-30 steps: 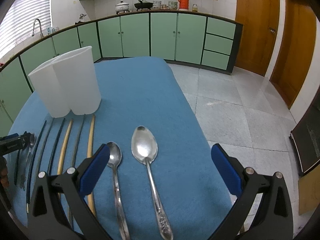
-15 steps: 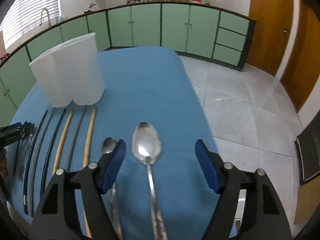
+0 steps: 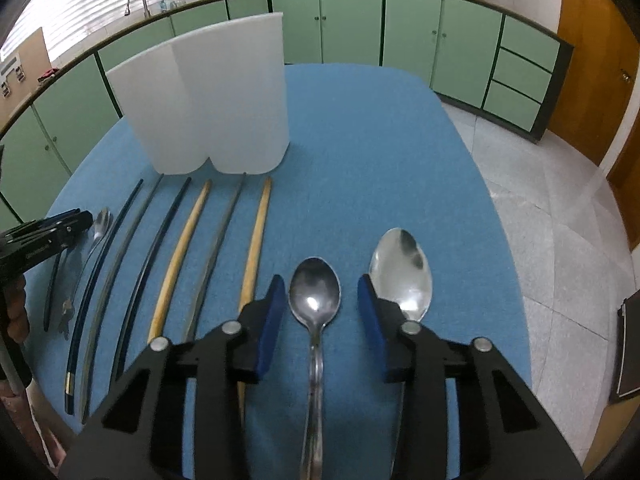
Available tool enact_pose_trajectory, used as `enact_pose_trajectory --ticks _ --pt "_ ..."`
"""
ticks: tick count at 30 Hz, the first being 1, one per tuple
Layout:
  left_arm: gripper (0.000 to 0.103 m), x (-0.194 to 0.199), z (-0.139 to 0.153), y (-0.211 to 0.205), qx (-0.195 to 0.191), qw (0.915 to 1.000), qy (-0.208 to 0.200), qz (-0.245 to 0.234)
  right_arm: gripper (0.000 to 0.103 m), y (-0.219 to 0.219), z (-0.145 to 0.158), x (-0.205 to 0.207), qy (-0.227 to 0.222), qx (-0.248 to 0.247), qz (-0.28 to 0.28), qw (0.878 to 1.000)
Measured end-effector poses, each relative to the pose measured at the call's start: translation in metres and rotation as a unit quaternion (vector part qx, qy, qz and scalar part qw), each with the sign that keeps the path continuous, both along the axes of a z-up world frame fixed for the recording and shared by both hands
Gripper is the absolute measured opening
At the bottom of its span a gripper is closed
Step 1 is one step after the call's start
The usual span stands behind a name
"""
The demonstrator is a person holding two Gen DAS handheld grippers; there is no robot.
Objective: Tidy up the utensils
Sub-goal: 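Close the left tool on the black spoon while the right tool grips the small silver spoon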
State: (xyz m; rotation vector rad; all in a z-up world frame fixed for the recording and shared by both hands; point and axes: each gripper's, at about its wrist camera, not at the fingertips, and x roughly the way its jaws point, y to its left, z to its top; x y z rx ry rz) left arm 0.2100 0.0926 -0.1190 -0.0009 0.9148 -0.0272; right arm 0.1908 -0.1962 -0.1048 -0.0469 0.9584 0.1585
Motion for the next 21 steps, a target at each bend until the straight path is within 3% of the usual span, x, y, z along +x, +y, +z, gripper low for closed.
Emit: enact_pose_trajectory --ticks 21 --pt "0.035 -0.002 -0.001 0.003 0.005 1.0000 -0.008 0.000 0.027 0.007 -0.006 0.016 0.008 -0.014 0.005 1.000"
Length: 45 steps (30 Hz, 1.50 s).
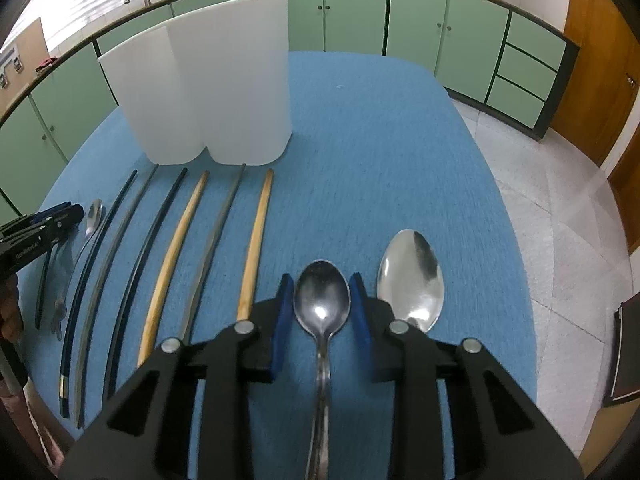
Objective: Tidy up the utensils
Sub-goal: 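Close the left tool on the black spoon while the right tool grips the small silver spoon, then lift both spoons and carry them over the white utensil holder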
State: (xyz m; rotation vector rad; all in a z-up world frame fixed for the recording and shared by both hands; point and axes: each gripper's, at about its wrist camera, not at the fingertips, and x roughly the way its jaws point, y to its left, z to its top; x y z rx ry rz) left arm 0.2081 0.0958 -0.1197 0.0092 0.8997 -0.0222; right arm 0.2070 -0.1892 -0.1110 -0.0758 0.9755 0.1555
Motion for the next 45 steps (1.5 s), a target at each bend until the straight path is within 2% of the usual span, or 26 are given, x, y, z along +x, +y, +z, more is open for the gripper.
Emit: enact_pose_trajectory --ticks 4,9,15,31,37,43,45 --pt "0.035 -0.008 0.004 0.001 -0.007 0.9999 -0.016 0.001 0.027 -0.006 0.006 -0.010 -0.016 0.021 -0.005 1.000" --pt "0.035 -0.026 0.019 0.001 -0.016 0.9981 -0.059 -0.003 0.027 -0.014 0.033 -0.030 -0.078 0.044 -0.006 0.996" --pt "0.035 -0.048 0.039 0.002 -0.030 0.9934 -0.111 0.000 0.027 -0.019 0.057 -0.047 -0.122 0.060 0.002 0.991" --pt "0.034 -0.061 0.083 0.015 -0.049 0.9804 -0.190 0.014 0.027 -0.020 0.107 -0.049 -0.176 0.090 0.020 0.980" --pt "0.034 -0.050 0.113 0.014 -0.055 0.9720 -0.228 0.006 0.027 -0.020 0.134 -0.036 -0.212 0.103 0.027 0.971" --pt "0.034 -0.014 0.154 -0.004 -0.070 0.9558 -0.284 -0.028 0.027 -0.011 0.177 -0.002 -0.276 0.119 0.028 0.953" --pt "0.034 0.005 0.166 -0.013 -0.075 0.9467 -0.311 -0.038 0.027 -0.006 0.186 0.011 -0.297 0.123 0.025 0.947"
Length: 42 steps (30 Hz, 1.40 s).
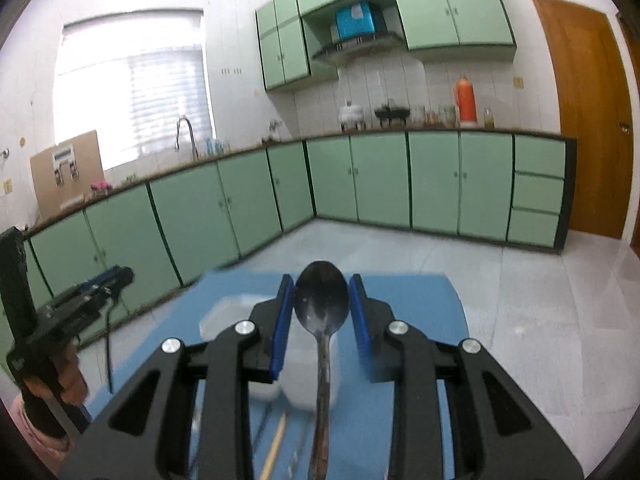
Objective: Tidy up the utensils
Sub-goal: 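Lift both spoons and carry them over the white utensil holder, then open both tools to drop the spoons into the holder compartments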
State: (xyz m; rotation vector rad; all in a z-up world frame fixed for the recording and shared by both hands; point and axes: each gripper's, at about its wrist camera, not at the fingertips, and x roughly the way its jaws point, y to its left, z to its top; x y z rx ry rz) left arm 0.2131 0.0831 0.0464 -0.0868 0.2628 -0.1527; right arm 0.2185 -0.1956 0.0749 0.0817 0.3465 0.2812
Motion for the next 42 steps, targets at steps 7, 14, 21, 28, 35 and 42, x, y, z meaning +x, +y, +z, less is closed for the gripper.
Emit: enact_pose_trajectory --ticks 7,14,21,28,35,42 --pt "0.034 0.064 0.009 -0.029 0.006 0.9979 -0.063 -0.008 0.027 0.019 0.009 0.062 -0.056 0.013 -0.019 0.998" --pt "0.034 0.113 -0.018 -0.035 -0.015 0.9988 -0.045 -0.012 0.027 0.027 -0.017 0.115 -0.039 0.018 -0.014 0.999" --pt "0.035 0.120 -0.042 -0.039 -0.012 0.9991 -0.033 -0.023 0.027 0.032 -0.049 0.125 -0.008 0.015 -0.010 1.000" --pt "0.035 0.114 -0.064 -0.037 0.001 0.9995 -0.009 -0.030 0.027 0.034 -0.078 0.119 0.040 0.032 -0.004 0.999" --pt "0.038 0.109 -0.074 -0.034 -0.001 0.9993 0.012 -0.035 0.028 0.040 -0.092 0.101 0.051 0.023 0.009 0.998" --pt "0.051 0.104 -0.077 -0.027 -0.009 0.9991 0.023 -0.034 0.040 0.038 -0.092 0.092 0.051 0.025 0.004 0.998"
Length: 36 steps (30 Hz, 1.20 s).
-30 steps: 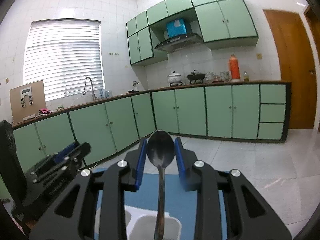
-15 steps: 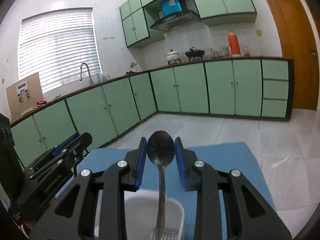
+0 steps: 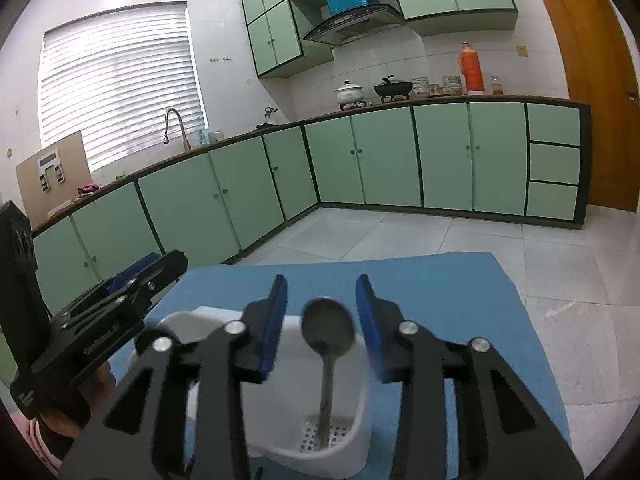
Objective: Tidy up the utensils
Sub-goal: 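Open both tools to drop the spoons into the holder compartments, then move the left tool to the ornate silver spoon while the right tool approaches the large silver spoon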
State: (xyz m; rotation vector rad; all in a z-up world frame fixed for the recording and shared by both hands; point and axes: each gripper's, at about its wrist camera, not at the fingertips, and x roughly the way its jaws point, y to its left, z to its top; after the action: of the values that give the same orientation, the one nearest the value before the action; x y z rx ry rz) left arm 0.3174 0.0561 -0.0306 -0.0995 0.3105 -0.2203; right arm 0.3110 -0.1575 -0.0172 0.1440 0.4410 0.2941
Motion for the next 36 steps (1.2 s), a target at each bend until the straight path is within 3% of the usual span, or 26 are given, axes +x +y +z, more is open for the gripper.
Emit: enact_pose_trajectory --ticks 11,16,22,31,36 --pt "0.064 -0.016 0.003 0.008 -0.012 0.9999 0.002 0.009 0.057 -0.018 0.009 -0.016 -0.010 0.017 -0.012 1.000" --pt "0.079 -0.033 0.012 0.024 -0.020 0.9991 0.024 0.031 0.060 -0.037 0.016 -0.039 -0.014 0.017 -0.025 0.999" --pt "0.093 -0.080 0.007 0.042 0.014 0.9949 0.080 0.060 0.070 -0.058 0.008 -0.081 -0.003 -0.016 -0.043 0.999" --pt "0.094 -0.121 -0.041 0.044 0.048 0.9767 0.193 0.080 0.071 -0.072 -0.037 -0.113 0.091 -0.042 -0.065 0.993" --pt "0.093 -0.122 -0.064 0.034 0.063 0.9677 0.232 0.077 0.071 -0.072 -0.051 -0.122 0.113 -0.051 -0.066 0.990"
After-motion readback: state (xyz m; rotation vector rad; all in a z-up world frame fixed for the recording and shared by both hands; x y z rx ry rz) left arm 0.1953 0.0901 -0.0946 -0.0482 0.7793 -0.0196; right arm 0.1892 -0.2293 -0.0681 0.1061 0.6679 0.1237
